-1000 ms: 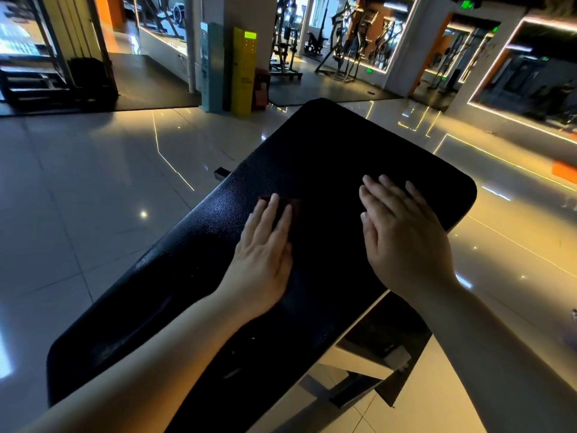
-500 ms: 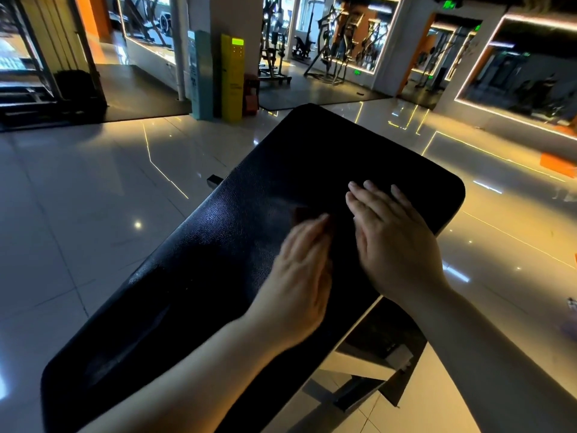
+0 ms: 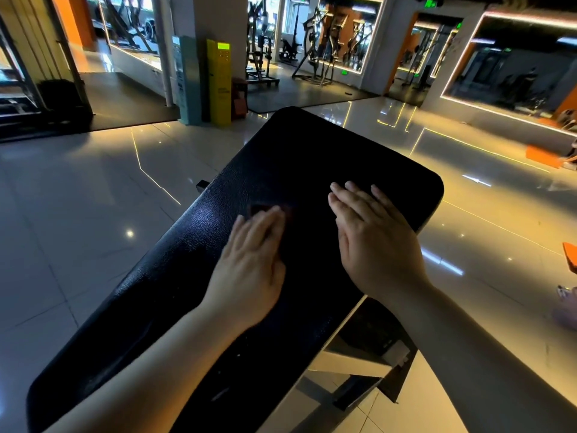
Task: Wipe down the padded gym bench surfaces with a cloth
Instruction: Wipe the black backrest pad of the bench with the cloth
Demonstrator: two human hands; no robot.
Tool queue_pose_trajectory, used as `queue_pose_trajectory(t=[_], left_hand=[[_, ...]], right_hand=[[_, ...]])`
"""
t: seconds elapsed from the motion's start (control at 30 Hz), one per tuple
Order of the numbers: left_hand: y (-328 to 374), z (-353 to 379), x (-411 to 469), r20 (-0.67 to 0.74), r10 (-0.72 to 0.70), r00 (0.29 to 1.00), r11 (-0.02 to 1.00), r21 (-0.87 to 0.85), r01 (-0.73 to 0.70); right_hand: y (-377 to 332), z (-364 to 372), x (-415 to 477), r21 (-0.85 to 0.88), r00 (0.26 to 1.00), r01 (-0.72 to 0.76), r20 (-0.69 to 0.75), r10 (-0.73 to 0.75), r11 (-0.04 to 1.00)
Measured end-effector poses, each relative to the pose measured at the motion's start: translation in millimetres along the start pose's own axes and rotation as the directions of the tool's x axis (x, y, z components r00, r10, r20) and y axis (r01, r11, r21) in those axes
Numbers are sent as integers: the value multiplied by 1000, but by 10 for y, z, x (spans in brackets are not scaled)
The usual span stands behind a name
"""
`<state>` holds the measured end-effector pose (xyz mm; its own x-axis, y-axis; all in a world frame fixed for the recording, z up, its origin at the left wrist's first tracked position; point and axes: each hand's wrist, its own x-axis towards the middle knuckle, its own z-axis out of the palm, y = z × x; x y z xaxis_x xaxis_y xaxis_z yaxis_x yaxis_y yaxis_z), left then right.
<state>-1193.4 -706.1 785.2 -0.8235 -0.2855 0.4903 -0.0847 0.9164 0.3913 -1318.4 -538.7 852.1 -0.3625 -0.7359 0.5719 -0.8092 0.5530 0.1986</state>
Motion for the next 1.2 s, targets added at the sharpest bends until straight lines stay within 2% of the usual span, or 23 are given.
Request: queue_pose_trajectory(t=[0.07, 0.1, 0.2, 0.27, 0.33, 0.43, 0.53, 0.63, 0.77, 0.8, 0.93, 0.97, 1.1, 1.13, 1.2], left_hand=[[28, 15, 123, 36, -143, 989, 982, -123, 147], [89, 31, 119, 55, -157, 986, 972, -171, 164], [227, 30, -90, 58, -48, 997, 979, -195, 58], [141, 34, -183, 42, -10, 999, 990, -141, 16], [5, 54, -82, 21, -81, 997, 992, -97, 83], [95, 78, 112, 2, -171, 985, 974, -154, 169], [376, 62, 41, 37, -62, 997, 984, -164, 67], [286, 25, 3, 50, 44, 998, 995, -97, -39], [136, 36, 239, -8, -190, 982, 965, -186, 185], [199, 47, 227, 2, -197, 980, 962, -194, 193], [260, 70, -14, 44, 22, 999, 986, -169, -14], [164, 72, 0, 42, 30, 999, 986, -162, -23], [11, 78, 185, -9, -216, 976, 955, -211, 209], [94, 82, 165, 7, -205, 979, 956, -215, 202], [259, 67, 23, 50, -63, 997, 973, -219, 72]], right_hand=[[-1, -6, -5, 8, 1000, -1, 4, 1, 1000], [1, -9, -8, 7, 1000, -2, 6, 2, 1000], [1, -14, -7, -7, 1000, -6, 21, 6, 1000], [-2, -8, -11, -6, 1000, -11, 25, 11, 1000], [-9, -9, -12, -10, 1000, -16, 21, 17, 1000], [-14, -21, 4, -8, 1000, -15, 14, 15, 1000], [-11, -29, 16, -15, 1000, -16, 25, 16, 1000], [-12, -31, 12, -21, 999, -13, 30, 13, 1000], [-15, -48, 21, -20, 999, -13, 29, 13, 1000], [-13, -46, 24, -23, 999, -14, 36, 15, 1000], [-13, -33, 22, -32, 999, -9, 43, 10, 999], [-14, -36, 24, -27, 999, -7, 41, 8, 1000], [-21, -44, 22, -11, 999, -11, 47, 12, 1000], [-24, -36, 18, -7, 999, -13, 47, 13, 1000], [-17, -34, 31, -13, 999, -1, 48, 2, 1000]])
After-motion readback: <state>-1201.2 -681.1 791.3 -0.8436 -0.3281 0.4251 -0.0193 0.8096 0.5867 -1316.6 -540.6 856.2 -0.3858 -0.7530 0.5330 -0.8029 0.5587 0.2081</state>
